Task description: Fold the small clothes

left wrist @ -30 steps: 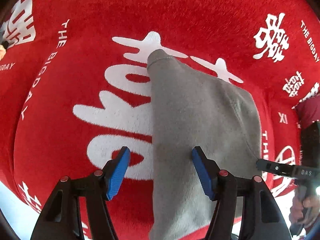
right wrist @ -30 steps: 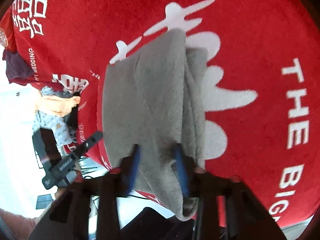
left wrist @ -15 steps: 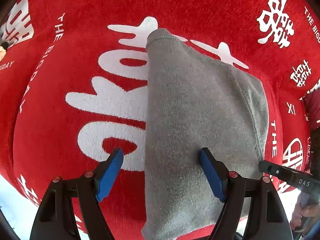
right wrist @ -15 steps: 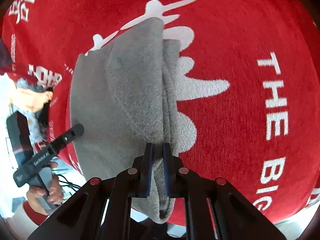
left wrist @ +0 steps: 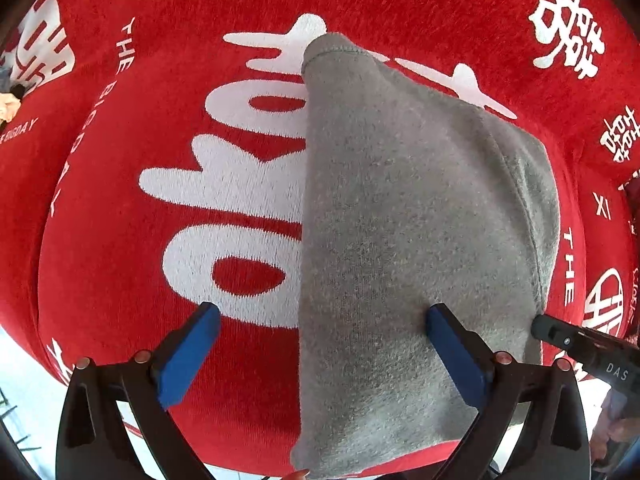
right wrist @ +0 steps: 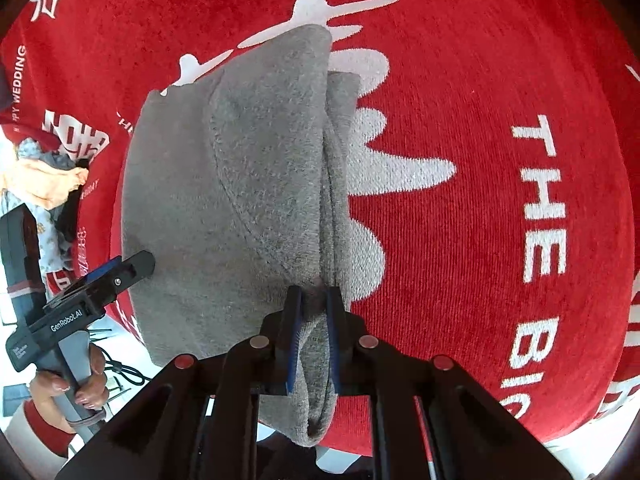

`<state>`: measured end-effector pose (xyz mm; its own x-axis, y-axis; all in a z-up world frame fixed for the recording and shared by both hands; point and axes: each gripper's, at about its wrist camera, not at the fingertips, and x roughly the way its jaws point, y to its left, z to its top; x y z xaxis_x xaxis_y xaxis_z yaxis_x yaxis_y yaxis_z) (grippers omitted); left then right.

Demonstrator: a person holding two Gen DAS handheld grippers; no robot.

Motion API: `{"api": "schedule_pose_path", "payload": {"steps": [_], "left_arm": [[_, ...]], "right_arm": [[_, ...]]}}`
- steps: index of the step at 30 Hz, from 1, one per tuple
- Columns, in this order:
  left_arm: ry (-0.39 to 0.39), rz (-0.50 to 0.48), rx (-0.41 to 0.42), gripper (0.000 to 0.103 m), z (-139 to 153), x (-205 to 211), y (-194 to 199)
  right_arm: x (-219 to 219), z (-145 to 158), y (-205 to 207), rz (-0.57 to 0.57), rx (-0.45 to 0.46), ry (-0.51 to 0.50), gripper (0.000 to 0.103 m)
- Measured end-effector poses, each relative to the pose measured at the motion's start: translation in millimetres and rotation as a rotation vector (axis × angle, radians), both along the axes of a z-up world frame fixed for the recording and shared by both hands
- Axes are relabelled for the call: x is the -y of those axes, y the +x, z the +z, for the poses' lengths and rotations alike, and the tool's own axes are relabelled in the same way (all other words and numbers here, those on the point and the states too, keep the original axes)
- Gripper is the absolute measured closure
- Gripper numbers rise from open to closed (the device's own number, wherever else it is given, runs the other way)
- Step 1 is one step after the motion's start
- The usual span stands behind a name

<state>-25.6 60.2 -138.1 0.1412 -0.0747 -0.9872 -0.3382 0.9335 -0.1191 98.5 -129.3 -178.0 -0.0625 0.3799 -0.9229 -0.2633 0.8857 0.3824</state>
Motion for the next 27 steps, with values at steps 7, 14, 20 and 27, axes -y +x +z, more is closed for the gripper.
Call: {"api": "schedule_pose_path", "payload": {"steps": [7,14,20,27], "left_arm": [[-0.05,0.041,-0.028,0.0,-9.2,-2.1,-2.0],[-0.033,0.032,-0.038,0.0,-7.0,2.9,-5.9],[0.022,-0.005,-0.036,0.0,5.5,9.4,-9.0],[0.007,-0.039,-0.056,0.0,17.2,13.7,-17.5]], "right_arm": [[-5.5,0.3,-1.8,0.025,0.02,-0.023,0.09],[-4.9,1.2,-4.9,0.02,0.016,-0.045,0.08],[-3.0,5.6,-9.0,0.012,0.003,-0.058,0.076],[10.1,13.5,-18.9,-0.03,-0.036,-0.101,0.054]]}}
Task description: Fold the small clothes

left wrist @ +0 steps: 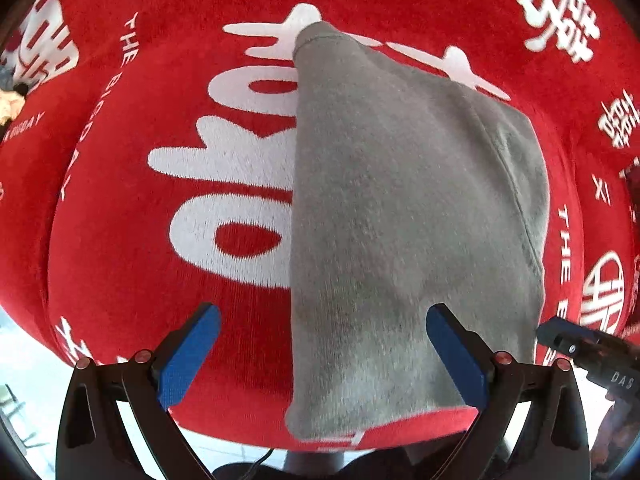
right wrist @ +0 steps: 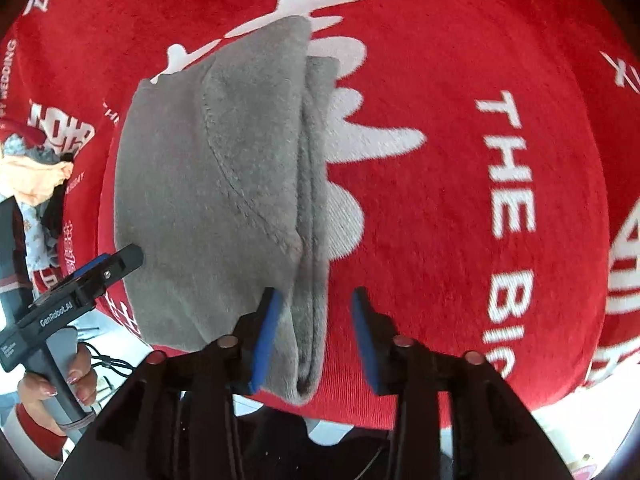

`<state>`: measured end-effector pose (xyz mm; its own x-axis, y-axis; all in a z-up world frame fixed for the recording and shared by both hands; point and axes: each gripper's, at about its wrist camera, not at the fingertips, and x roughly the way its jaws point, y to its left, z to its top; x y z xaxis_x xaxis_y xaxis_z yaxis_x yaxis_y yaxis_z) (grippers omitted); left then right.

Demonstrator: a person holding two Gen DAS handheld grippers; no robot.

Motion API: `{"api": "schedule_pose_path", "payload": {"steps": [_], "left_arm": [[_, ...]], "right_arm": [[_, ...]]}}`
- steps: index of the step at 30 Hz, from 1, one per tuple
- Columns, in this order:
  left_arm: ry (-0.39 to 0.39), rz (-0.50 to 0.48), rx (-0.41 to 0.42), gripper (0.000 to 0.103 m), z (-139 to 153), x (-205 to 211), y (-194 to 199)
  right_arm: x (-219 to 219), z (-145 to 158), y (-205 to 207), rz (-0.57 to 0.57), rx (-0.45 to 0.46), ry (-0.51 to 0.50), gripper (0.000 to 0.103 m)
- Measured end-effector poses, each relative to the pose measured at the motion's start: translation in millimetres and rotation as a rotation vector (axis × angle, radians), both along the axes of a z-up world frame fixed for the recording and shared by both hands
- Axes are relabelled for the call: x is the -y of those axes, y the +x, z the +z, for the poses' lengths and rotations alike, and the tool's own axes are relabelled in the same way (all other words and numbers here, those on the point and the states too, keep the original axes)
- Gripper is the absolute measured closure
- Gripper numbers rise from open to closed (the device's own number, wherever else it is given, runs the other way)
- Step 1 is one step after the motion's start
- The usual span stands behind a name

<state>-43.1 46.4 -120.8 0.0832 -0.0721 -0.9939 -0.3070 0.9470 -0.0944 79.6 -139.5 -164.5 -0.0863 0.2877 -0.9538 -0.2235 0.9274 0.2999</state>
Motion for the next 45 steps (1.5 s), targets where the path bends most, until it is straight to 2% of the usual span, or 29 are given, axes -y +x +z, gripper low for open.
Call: {"api": "schedule_pose_path", "payload": {"steps": [3,8,12,17,30,45], "left_arm": [[0.022,-0.038,0.0,0.0,11.1,6.6,-4.4],[-0.003,-0.058,-0.016,0.0,29.2,10.9,-11.5],[0.021,-0.073,-0.005,0.0,48.1,12.4,-15.1],[0.075,-0.077,0.002,0.0,68.1,11.7,-18.4],[0.093,-0.034,-0.03,0.0,88.2,4.3,-34.0],[0.063,-0.025,-0.043,0.0,93.8,2.5,-41.4]], "right_arm": [[-1.5,12.0,-7.1,0.022,0.019,-0.045,0.046],[-14.9,36.1,-17.4,0.046,0.05,-0.039,0.023],[-26.6,51.8,-20.7,0.046,0.094,-0.055,0.02],[-38.3,71.1,-23.8,0.044,0.135,-0.074,0.002],[-45.2,90.5,-33.3,0.001,0.082,-0.17,0.001],[-54.0,97.6,-45.9,0.047,0.105,-0.203,0.001]]}}
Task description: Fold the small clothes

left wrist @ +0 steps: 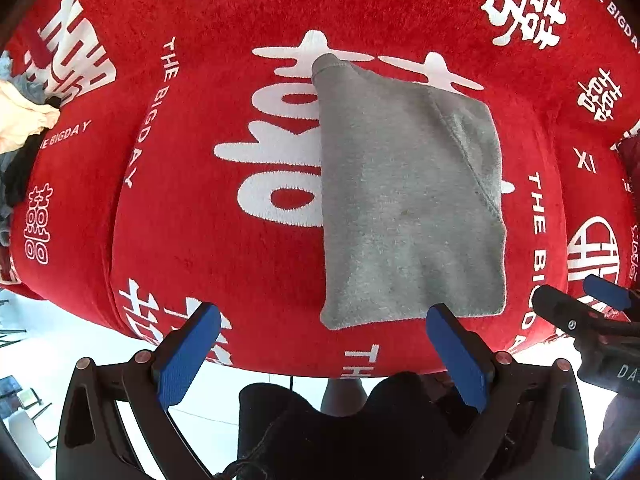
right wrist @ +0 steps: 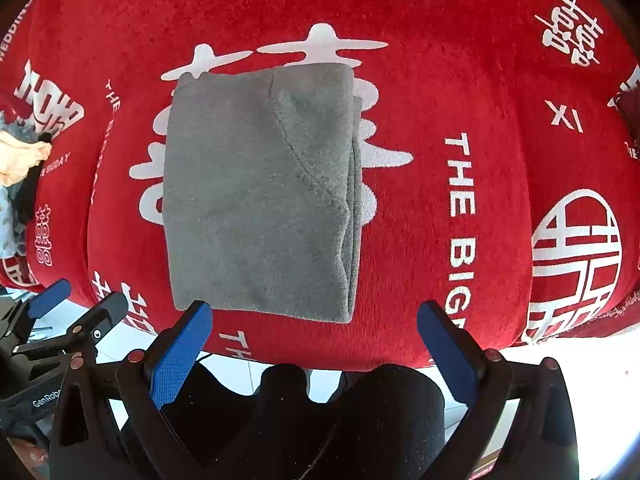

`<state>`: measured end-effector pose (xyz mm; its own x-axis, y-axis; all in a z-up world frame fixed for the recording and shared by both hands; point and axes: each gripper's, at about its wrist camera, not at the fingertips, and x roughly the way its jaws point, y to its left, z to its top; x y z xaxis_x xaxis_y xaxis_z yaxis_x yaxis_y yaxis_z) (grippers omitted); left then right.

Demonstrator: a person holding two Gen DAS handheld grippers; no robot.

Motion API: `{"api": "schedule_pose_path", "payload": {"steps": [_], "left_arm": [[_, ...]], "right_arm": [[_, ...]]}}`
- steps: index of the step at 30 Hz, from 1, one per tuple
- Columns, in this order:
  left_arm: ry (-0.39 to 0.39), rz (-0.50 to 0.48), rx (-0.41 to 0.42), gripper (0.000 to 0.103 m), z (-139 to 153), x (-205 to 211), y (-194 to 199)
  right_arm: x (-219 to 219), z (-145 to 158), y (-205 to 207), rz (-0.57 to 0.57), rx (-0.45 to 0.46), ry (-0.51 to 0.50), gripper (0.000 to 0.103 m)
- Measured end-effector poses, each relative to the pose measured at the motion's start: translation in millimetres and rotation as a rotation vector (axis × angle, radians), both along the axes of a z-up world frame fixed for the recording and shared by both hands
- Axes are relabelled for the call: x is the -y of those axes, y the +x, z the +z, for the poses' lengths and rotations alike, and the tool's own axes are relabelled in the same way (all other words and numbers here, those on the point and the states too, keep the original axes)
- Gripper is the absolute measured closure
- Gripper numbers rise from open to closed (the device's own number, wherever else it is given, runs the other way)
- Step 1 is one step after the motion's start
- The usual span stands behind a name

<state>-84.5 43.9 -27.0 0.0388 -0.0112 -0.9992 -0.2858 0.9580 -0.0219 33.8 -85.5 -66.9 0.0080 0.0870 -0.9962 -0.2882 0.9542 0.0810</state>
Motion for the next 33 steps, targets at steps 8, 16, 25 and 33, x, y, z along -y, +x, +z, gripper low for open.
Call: {"api": "schedule_pose_path", "payload": {"steps": [8,16,25,33], "left_arm": [[-0.001,0.0,-0.01,0.0,-1.7,1.5,-1.9],[-0.001,0.0,-0.007,0.0,-2.4,1.2,-2.1],[0.003,-0.001,-0.006,0.0,-3.8,2.7,-2.6],[0.017,-0.008,-0.002,0.0,-4.9,-0.7,-2.2]], "right_arm": [[-4.2,0.5,-3.6,0.014,0.01,-0.006,0.001],[-6.4,0.8,-4.2,0.022,0.016,-0.011,0.001],[-9.9,0.1,-4.6,0.029,0.02,-0.018,0.001],[-11.9,-1.7,-3.9,0.038,0.027,-0.024,0.001]]}}
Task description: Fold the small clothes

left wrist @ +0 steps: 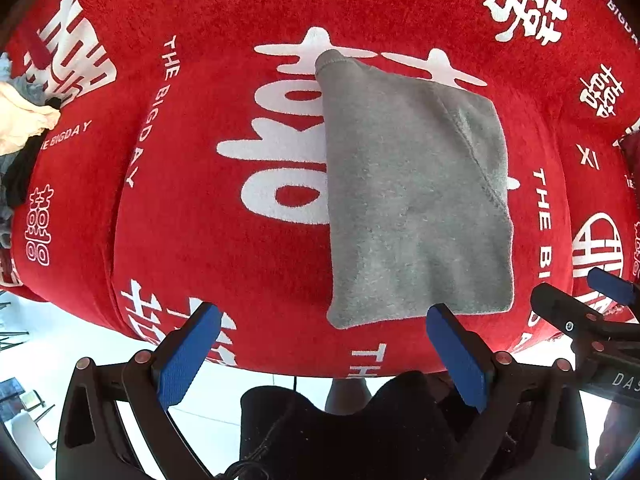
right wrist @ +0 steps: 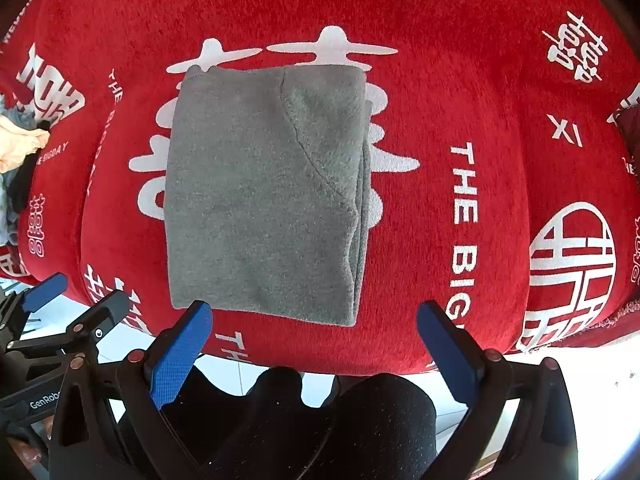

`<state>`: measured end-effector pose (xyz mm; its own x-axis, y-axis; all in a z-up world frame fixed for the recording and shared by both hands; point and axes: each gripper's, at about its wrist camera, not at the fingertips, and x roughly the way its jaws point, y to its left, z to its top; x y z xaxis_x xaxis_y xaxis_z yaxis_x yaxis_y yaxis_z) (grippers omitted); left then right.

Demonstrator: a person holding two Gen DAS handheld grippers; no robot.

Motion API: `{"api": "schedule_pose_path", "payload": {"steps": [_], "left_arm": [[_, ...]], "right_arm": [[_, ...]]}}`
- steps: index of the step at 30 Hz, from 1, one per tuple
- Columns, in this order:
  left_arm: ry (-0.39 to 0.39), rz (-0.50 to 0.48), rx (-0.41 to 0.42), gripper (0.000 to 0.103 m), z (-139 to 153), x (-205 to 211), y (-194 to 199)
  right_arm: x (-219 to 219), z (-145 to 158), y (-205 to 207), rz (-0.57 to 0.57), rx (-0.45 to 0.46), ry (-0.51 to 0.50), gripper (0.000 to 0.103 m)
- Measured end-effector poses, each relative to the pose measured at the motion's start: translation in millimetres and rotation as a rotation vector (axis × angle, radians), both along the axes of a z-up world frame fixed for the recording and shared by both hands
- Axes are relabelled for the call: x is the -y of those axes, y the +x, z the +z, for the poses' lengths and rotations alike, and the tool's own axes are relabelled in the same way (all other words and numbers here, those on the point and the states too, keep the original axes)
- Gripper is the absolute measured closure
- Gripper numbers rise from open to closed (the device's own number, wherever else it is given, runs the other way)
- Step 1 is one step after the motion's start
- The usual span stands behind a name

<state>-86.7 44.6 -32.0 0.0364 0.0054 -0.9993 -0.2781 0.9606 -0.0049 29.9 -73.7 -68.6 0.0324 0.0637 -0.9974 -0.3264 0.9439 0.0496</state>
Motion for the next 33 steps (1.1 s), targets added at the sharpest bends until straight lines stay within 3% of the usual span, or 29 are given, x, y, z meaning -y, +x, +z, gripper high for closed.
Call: {"api": "schedule_pose_path", "payload": {"steps": [4,33], "left_arm": [[0.035,-0.007,0.009,0.0,1.1,-0.8,-0.6],[0.019,-0.007,0.011,0.0,-1.7,0.2,2.8]], "right_arm": [[-0.8,-0.9,-0.9,0.002,-0.001,0.0,0.001],[-3.7,-3.3,1.7,0.008,0.004,-0.005,0.001]]}}
